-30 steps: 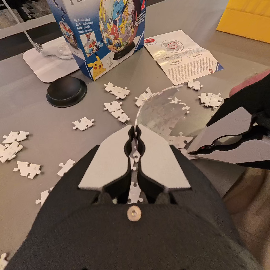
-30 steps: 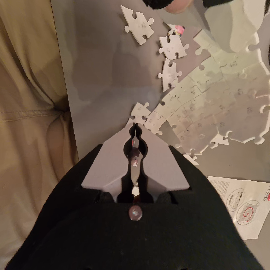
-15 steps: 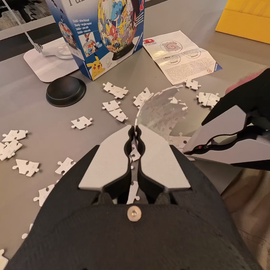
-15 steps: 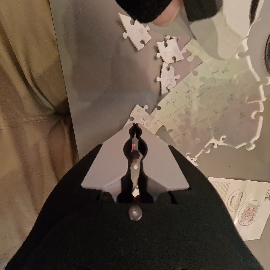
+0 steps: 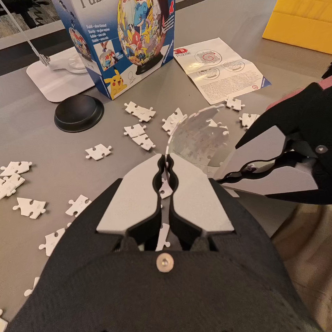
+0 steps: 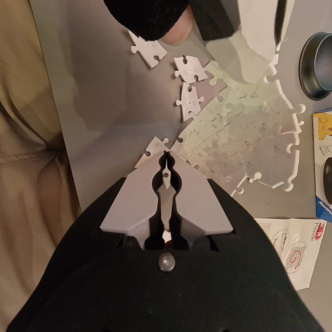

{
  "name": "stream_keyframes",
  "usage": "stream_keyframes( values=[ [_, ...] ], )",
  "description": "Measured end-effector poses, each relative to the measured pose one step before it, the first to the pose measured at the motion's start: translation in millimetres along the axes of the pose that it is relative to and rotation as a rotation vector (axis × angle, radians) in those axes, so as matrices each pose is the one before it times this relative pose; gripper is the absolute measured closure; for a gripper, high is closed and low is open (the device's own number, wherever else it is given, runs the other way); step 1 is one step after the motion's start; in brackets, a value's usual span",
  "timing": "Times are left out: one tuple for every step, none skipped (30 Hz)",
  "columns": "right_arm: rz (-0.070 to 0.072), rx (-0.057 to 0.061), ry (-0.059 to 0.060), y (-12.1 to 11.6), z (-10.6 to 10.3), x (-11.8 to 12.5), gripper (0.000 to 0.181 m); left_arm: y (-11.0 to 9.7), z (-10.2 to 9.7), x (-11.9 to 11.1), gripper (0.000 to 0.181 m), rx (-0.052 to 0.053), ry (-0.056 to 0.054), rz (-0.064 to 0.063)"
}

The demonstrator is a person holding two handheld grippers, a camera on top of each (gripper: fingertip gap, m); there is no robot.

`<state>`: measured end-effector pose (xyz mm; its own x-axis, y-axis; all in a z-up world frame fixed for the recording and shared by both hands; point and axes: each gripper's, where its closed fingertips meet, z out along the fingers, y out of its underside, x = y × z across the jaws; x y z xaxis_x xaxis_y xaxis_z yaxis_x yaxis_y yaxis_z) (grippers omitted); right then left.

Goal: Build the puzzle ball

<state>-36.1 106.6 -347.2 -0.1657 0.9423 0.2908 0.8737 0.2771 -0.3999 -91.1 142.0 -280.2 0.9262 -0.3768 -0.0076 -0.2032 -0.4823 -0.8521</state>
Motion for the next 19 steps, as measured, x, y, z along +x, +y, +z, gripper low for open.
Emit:
stream_keyframes(
  values=[
    [0.0062,0.0008,-0.0041,0.16,0.03,-0.01,0.181,-0.13,-0.08,0.21,0.179,0.0007,0.0015,0.0004],
    [0.0053,0.0,-0.0032,0.2,0.08,0.05,0.181,-0.05,-0.07,-0.05,0.179,-0.0003,-0.0001,0.0005],
    [0.0174,0.002,-0.0082,0.07,0.02,-0.02,0.181,-0.14,0.02,0.13,0.179,0.0001,0.0001,0.0009],
    [0.0241,0.0041,-0.0132,0.0,0.1,-0.09,0.181,-0.01,0.03,-0.06,0.179,0.0,-0.0004,0.0014],
    [0.0141,0.008,-0.0117,0.01,0.03,-0.01,0.181,0.04,-0.02,-0.16,0.179,-0.0003,-0.0004,0.0015],
    [0.0082,0.0098,-0.0082,0.22,-0.07,0.21,0.181,0.06,0.02,-0.27,0.179,-0.0008,-0.0011,0.0013],
    [0.0066,0.0023,-0.0006,1.08,-0.4,0.99,0.181,0.27,0.12,-0.24,0.179,-0.0013,-0.0013,0.0018],
    [0.0045,-0.0064,0.0033,1.9,-1.24,1.39,0.181,0.14,0.14,-0.43,0.179,0.0,-0.0028,0.0023],
    [0.0009,0.0033,0.0067,0.45,-2.11,1.64,0.181,0.06,0.01,-0.21,0.179,-0.0008,-0.001,0.0038],
    [0.0082,0.0148,-0.0036,-1.68,-2.6,0.41,0.181,-0.16,0.06,-0.31,0.179,0.0001,-0.0014,0.0025],
    [0.0068,0.0086,-0.006,-1.3,-1.64,-0.26,0.181,-0.1,0.13,-0.28,0.179,0.0004,-0.0001,0.0001],
    [-0.0039,-0.006,0.0059,0.88,-0.34,1.08,0.181,0.16,0.16,-0.17,0.179,-0.0002,0.0008,-0.0012],
    [-0.009,-0.0097,0.0062,1.54,0.42,0.79,0.181,0.15,0.22,-0.17,0.179,-0.0004,0.0011,-0.001],
    [-0.0057,0.0027,-0.0013,-0.33,0.43,-0.55,0.181,0.26,0.17,-0.05,0.179,0.0,0.0008,-0.0008],
    [-0.0036,0.0075,-0.0015,-1.49,0.31,-0.77,0.181,0.04,-0.06,0.16,0.179,0.0,0.002,-0.0011],
    [-0.008,0.0047,0.0033,-1.58,0.46,-0.34,0.181,-0.13,0.03,0.2,0.179,0.0,0.0014,-0.001],
    [-0.009,0.0046,0.0047,-1.88,0.57,-0.24,0.181,-0.16,-0.03,0.33,0.179,0.0006,0.0011,0.0005],
    [-0.0055,0.002,0.0019,-1.25,0.79,-0.57,0.181,-0.09,-0.04,0.34,0.179,-0.0001,0.001,0.0013],
    [-0.0077,-0.0073,0.0009,0.66,1.85,-0.76,0.181,-0.18,0.08,0.37,0.179,0.0001,0.0004,0.0006]
  ],
)
